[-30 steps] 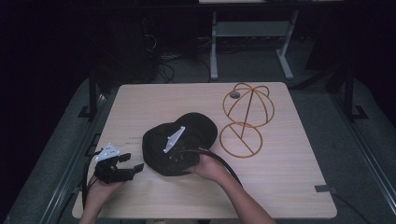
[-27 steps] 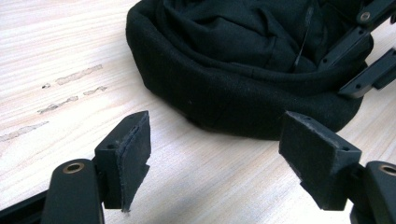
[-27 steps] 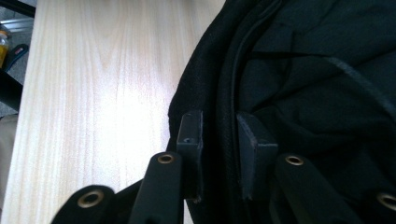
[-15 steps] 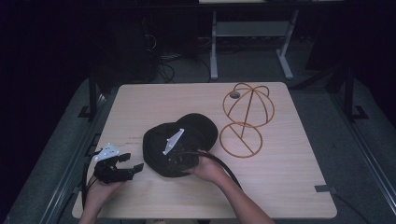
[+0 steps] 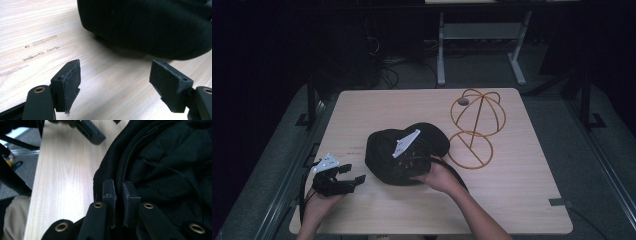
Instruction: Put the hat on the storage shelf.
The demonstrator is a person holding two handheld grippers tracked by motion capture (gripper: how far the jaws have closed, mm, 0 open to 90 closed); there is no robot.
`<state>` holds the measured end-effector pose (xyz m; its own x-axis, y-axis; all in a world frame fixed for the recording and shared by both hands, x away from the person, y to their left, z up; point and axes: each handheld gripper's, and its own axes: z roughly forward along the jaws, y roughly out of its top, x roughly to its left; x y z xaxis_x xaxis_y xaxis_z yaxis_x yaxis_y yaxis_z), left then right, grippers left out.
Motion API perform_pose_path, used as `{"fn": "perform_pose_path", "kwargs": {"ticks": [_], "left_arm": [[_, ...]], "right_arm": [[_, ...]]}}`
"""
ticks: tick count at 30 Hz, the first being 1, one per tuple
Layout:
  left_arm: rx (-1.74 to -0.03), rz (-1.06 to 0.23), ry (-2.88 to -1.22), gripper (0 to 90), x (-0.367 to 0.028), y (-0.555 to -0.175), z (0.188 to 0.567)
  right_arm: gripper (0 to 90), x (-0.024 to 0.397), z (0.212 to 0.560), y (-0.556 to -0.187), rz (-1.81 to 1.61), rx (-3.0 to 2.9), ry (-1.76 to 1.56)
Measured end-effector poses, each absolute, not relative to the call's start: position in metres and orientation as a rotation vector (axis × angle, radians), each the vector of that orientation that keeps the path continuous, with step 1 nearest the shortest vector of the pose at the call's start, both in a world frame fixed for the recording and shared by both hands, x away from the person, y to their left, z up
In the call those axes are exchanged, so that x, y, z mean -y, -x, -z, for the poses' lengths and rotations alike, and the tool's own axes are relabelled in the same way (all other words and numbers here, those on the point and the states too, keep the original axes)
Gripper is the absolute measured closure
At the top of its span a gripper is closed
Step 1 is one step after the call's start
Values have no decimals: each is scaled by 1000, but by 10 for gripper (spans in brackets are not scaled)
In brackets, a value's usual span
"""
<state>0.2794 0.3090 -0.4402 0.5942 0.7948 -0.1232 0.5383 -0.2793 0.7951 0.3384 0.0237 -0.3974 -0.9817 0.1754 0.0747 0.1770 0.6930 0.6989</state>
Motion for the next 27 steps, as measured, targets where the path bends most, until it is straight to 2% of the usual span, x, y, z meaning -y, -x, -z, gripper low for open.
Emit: {"fn": "perform_pose_path", "kwargs": {"ticks": [10,16,27], "left_arm": [[-1024,-381,-1933,249,-306,-276,435],[-978,-353,-1837,245,-301,-271,424],[-821,-415,-1741,216,-289,-258,398]], "right_arm": [[822,-12,368,-336,1320,2824,302],[822,-6,351,-331,1384,2773,304],[823,5,314,-320,1515,2715,261]]}}
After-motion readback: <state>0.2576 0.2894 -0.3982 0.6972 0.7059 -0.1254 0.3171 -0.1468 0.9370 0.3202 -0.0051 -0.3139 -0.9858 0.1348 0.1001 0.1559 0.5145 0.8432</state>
